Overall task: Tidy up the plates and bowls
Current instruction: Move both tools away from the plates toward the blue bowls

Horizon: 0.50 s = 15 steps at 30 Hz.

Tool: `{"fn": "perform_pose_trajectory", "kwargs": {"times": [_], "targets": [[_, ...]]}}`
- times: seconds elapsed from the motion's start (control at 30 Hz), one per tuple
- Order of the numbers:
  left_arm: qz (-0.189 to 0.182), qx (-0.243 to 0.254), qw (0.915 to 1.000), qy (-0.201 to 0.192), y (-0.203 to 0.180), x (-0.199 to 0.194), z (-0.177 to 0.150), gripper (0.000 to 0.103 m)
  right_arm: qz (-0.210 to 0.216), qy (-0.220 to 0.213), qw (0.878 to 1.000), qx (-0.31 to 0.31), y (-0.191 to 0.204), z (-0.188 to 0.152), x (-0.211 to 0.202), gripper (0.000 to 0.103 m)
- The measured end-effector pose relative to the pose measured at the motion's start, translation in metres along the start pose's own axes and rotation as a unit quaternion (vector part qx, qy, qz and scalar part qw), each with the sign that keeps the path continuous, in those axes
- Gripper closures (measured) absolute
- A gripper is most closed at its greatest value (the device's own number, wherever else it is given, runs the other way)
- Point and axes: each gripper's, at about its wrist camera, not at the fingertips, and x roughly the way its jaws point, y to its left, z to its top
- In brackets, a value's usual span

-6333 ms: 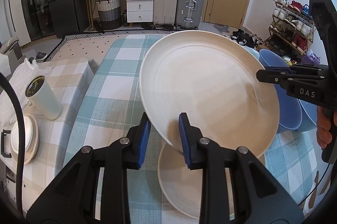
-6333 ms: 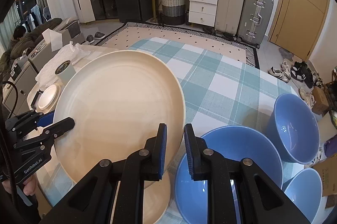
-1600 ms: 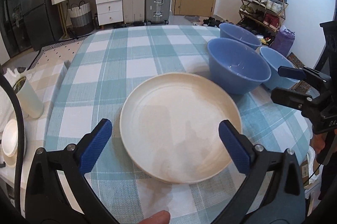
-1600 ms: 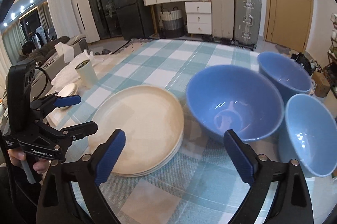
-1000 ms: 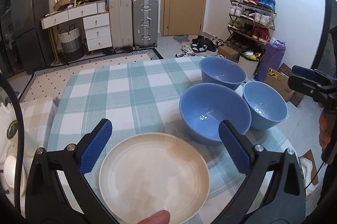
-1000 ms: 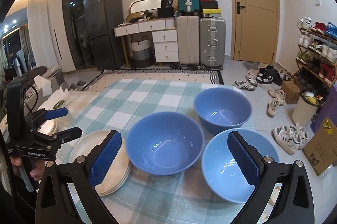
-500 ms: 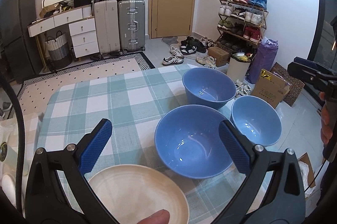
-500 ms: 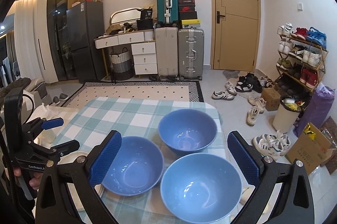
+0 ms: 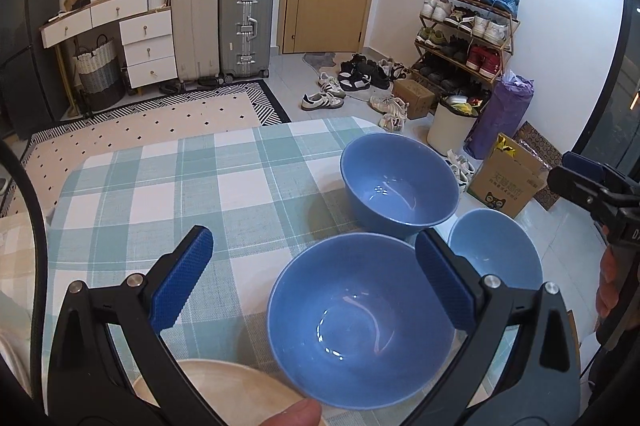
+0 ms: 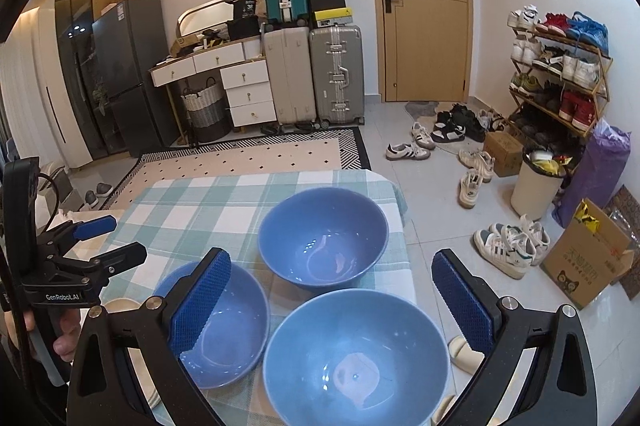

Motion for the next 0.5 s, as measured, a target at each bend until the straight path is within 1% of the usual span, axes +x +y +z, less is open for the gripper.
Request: {"fn": "perform_pose_trajectory", "kwargs": {"times": [0.3, 0.5], "targets": [[0.003, 0.003, 0.9997, 0.023, -0.006, 0.051, 0.022, 0.002, -0.011, 0.026, 0.999, 0.026, -0.019, 0.008, 0.042, 0.001], [0.006, 0.001, 0.9991, 0.042, -0.009, 0.084, 0.034, 0.002, -0.006, 0.054, 0.997, 0.047, -0.032, 0.010, 0.078, 0.001]]}}
